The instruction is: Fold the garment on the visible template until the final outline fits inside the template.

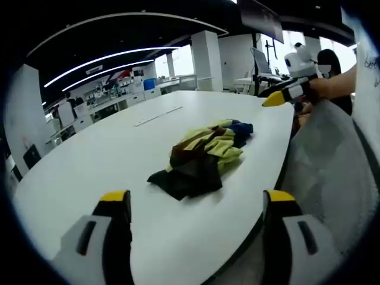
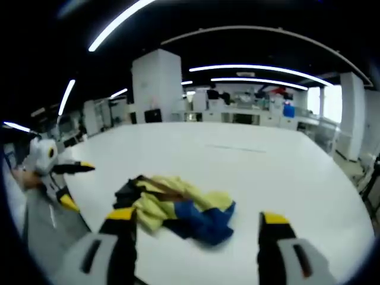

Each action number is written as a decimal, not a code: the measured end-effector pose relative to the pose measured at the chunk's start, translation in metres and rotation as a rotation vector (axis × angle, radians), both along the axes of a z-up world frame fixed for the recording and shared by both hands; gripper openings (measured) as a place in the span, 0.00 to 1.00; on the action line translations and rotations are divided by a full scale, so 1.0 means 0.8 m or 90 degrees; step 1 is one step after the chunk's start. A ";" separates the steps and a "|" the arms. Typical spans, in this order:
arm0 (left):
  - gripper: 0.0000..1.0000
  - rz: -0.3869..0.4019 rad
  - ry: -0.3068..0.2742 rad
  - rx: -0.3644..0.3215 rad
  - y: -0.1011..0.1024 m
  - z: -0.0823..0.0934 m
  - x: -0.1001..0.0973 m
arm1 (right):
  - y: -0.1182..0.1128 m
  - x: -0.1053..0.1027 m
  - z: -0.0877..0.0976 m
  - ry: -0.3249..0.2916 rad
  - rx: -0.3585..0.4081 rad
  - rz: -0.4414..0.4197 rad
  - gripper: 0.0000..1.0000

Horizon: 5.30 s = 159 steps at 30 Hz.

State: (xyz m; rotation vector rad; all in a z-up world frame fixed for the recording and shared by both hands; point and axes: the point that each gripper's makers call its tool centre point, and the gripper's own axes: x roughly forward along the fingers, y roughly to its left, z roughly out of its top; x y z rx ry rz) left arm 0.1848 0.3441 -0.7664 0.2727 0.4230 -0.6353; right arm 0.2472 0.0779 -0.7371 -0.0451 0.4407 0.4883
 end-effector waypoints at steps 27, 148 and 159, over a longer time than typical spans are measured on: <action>0.89 0.001 0.001 0.001 0.001 0.000 -0.001 | 0.000 -0.001 -0.003 0.003 -0.004 0.001 0.83; 0.14 0.064 0.299 -0.200 -0.047 -0.072 0.079 | 0.060 0.043 -0.086 0.309 0.080 0.198 0.09; 0.00 0.061 0.287 -0.199 -0.047 -0.068 0.080 | 0.054 0.036 -0.085 0.297 0.089 0.187 0.00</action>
